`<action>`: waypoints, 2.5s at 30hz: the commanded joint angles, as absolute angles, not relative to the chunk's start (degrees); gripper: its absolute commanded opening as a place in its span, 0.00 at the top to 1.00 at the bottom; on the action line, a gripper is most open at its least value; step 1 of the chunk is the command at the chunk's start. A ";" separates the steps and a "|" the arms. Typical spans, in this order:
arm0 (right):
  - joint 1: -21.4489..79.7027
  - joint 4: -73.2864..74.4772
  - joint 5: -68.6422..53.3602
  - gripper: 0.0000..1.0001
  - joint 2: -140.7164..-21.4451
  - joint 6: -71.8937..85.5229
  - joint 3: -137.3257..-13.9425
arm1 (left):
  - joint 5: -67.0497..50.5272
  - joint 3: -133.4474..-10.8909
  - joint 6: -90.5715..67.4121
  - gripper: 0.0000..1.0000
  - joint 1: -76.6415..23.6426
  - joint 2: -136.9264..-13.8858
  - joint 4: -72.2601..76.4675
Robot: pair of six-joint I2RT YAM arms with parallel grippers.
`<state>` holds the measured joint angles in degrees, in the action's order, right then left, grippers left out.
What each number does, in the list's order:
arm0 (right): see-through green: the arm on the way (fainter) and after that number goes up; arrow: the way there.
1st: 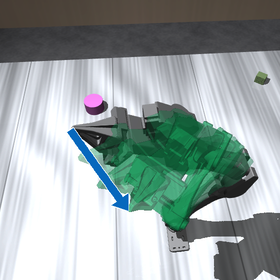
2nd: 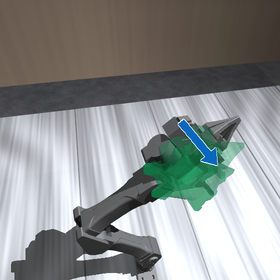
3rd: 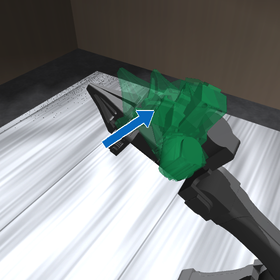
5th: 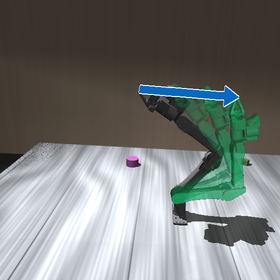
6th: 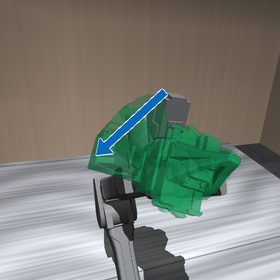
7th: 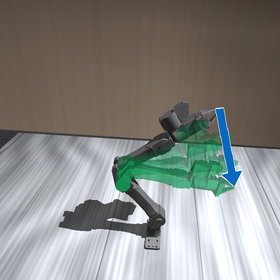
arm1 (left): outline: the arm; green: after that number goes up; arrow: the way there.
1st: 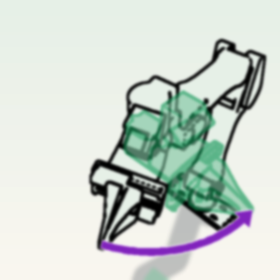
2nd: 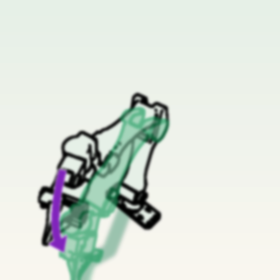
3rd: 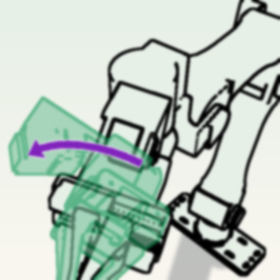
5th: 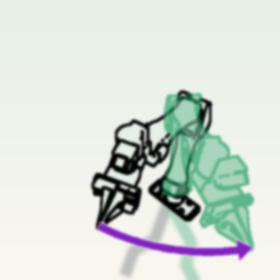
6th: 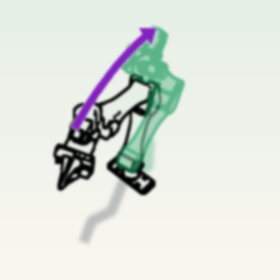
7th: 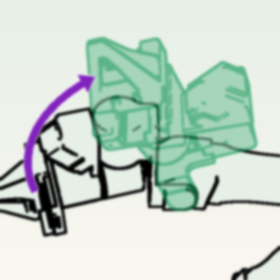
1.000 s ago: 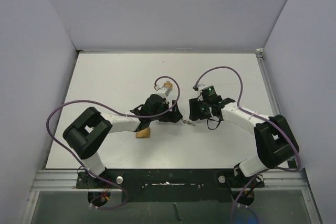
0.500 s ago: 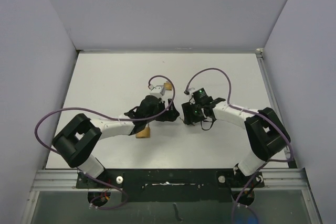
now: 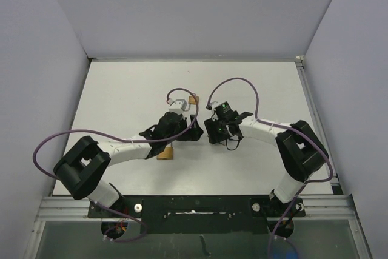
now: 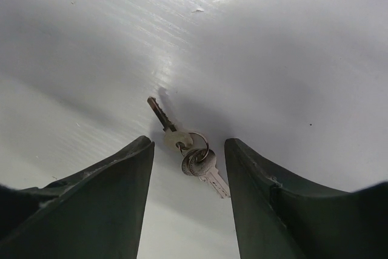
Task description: Unlock with the key
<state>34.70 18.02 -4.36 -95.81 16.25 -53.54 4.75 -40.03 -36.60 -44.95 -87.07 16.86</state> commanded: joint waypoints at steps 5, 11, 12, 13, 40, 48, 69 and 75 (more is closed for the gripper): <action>36.44 16.71 -0.70 0.48 -97.71 12.80 -57.01 | 7.12 -38.71 -35.86 0.19 -44.30 -82.66 17.37; 38.13 16.55 0.93 0.50 -99.70 11.18 -58.27 | 8.51 -37.44 -36.04 0.19 -43.43 -80.02 16.08; 38.29 16.44 1.04 0.50 -99.94 11.10 -58.27 | 8.72 -37.24 -36.08 0.19 -43.23 -79.36 15.82; 38.46 16.44 1.09 0.52 -100.13 11.08 -58.27 | 8.85 -37.04 -36.07 0.19 -43.10 -78.89 15.62; 41.66 13.33 -4.36 0.62 -97.27 9.56 -54.98 | 8.41 -35.42 -35.99 0.19 -40.82 -77.19 15.04; 42.28 13.61 -4.80 0.62 -95.19 10.07 -53.93 | 8.44 -35.17 -35.92 0.19 -40.47 -76.81 14.77; 29.41 15.57 2.71 0.58 -79.46 16.43 -52.25 | -3.80 -41.09 -22.78 0.19 -42.51 -81.41 14.07; 26.89 16.50 1.91 0.57 -75.42 16.18 -50.97 | -5.65 -47.84 -14.09 0.19 -47.10 -86.86 9.38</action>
<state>27.11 16.34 1.61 -78.76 15.73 -50.89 -2.76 -41.71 -21.98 -44.36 -83.74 11.44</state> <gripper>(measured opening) 0.431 0.813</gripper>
